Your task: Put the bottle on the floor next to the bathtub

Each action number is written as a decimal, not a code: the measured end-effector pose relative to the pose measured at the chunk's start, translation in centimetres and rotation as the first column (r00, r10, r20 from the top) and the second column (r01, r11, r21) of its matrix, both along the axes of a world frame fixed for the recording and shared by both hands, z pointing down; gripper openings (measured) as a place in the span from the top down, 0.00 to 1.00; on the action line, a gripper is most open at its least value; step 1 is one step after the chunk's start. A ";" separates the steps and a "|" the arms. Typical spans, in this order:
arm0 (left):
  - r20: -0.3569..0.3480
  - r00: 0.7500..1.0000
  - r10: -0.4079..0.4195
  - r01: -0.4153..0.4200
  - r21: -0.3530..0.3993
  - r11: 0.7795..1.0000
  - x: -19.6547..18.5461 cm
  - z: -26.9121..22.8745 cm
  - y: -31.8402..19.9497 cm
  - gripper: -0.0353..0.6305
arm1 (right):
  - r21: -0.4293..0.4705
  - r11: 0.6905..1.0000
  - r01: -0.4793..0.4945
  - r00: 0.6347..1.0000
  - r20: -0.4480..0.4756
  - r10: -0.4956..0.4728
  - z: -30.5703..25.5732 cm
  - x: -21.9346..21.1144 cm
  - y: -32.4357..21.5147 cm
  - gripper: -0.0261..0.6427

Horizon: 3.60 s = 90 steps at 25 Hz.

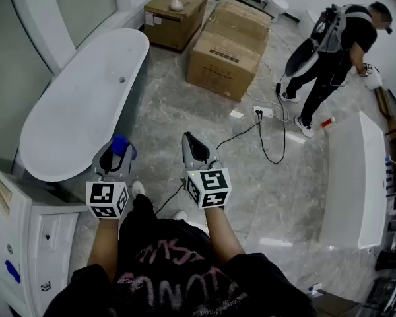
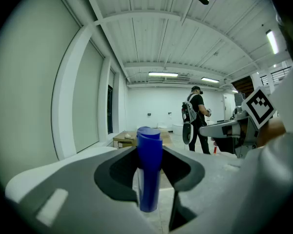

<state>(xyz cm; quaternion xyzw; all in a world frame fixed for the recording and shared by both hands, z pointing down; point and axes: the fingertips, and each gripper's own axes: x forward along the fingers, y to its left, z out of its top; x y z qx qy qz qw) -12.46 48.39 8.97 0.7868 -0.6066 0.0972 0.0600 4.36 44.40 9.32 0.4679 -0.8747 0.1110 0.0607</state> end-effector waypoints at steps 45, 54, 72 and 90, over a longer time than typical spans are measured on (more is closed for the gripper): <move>-0.020 0.976 0.218 -0.219 -0.062 0.974 -5.1 2.5 -21.1 0.72 | -0.058 0.985 -0.163 0.986 0.011 0.164 2.9 -4.9 -20.6 0.94; -0.031 0.981 0.194 -0.196 -0.149 0.969 -4.0 6.1 -27.5 0.72 | -0.124 0.982 -0.145 0.989 0.010 0.148 6.0 -3.7 -27.8 0.94; 0.003 0.990 0.140 -0.135 -0.231 0.963 1.9 9.1 -41.1 0.72 | -0.224 0.974 -0.045 0.999 -0.004 0.046 10.5 1.9 -41.3 0.94; 0.017 0.986 0.165 -0.156 -0.245 0.957 4.4 9.8 -46.0 0.72 | -0.248 0.968 -0.021 1.000 0.003 0.022 11.6 3.3 -44.9 0.94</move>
